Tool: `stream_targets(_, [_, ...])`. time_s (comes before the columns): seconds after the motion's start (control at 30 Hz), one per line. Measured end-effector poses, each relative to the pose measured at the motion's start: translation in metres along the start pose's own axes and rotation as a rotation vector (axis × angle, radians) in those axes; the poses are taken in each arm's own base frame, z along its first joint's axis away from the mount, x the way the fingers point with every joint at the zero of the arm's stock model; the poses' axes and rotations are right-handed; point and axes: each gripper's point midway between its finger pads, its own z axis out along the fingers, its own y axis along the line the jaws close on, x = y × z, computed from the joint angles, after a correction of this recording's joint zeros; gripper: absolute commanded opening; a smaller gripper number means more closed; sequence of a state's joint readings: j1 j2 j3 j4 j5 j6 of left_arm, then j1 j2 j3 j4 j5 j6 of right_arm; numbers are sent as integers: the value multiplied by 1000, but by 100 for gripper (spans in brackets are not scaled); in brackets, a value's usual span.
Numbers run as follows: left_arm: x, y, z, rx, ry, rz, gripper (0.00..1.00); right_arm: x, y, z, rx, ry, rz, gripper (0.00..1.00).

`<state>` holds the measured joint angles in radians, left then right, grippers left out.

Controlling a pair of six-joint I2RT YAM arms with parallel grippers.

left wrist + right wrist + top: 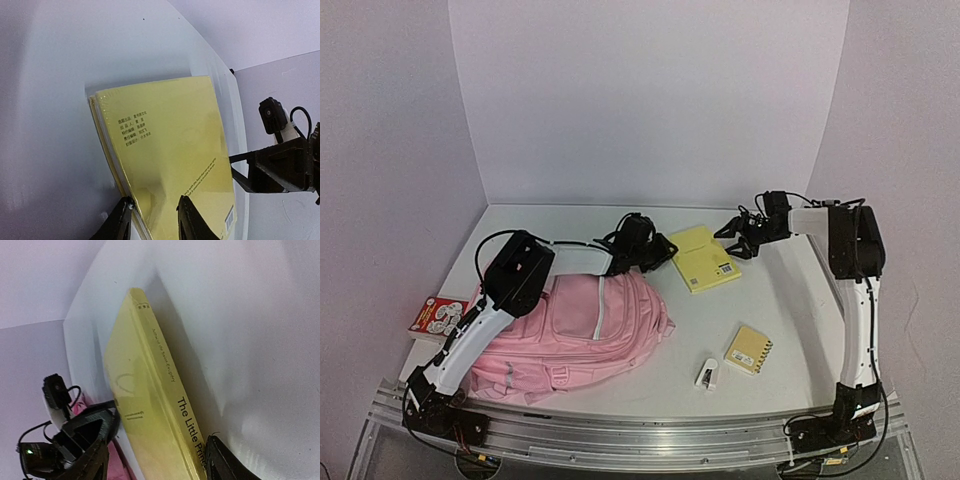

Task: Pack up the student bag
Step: Pick up the book from the center of the board.

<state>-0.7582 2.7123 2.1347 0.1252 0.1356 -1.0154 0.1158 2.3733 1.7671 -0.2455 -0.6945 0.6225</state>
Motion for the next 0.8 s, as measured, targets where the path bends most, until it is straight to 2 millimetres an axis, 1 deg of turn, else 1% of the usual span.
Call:
stream_targets(0.07, [-3, 2, -1, -13, -15, -4, 32, -9, 16, -3, -70, -40, 15, 56])
stream_targets(0.17, [-4, 3, -1, -21, -27, -8, 32, -20, 58, -15, -208, -66, -13, 54])
stream_targets(0.23, [-3, 2, -2, -19, -22, -7, 32, -14, 89, -25, -297, -42, -55, 53])
stream_targets(0.3, [3, -1, -1, -16, -13, -3, 32, 3, 114, -30, -360, 7, -101, 53])
stream_targets(0.33, [8, -3, -1, -14, -5, 0, 33, 13, 123, -30, -378, 35, -122, 53])
stream_targets(0.37, [13, -5, -1, -11, 3, 5, 33, 23, 127, -28, -379, 62, -145, 54])
stream_targets(0.43, [23, -10, -2, -4, 18, 16, 33, 40, 121, -20, -322, 110, -164, 56])
stream_targets(0.53, [33, -15, -3, -3, 34, 39, 33, 64, 94, -7, -166, 162, -219, 59])
stream_targets(0.63, [37, -16, -4, -10, 44, 56, 33, 69, 91, -11, -101, 167, -329, 63])
stream_targets(0.67, [38, -17, -4, -12, 46, 62, 33, 72, 89, -14, -73, 167, -362, 61])
stream_targets(0.7, [38, -17, -4, -12, 49, 67, 33, 75, 87, -16, -45, 172, -392, 58])
stream_targets(0.77, [38, -18, -4, -15, 55, 73, 33, 82, 81, -20, 25, 180, -451, 48])
stream_targets(0.8, [38, -18, -5, -19, 58, 75, 33, 84, 77, -20, 65, 181, -484, 41])
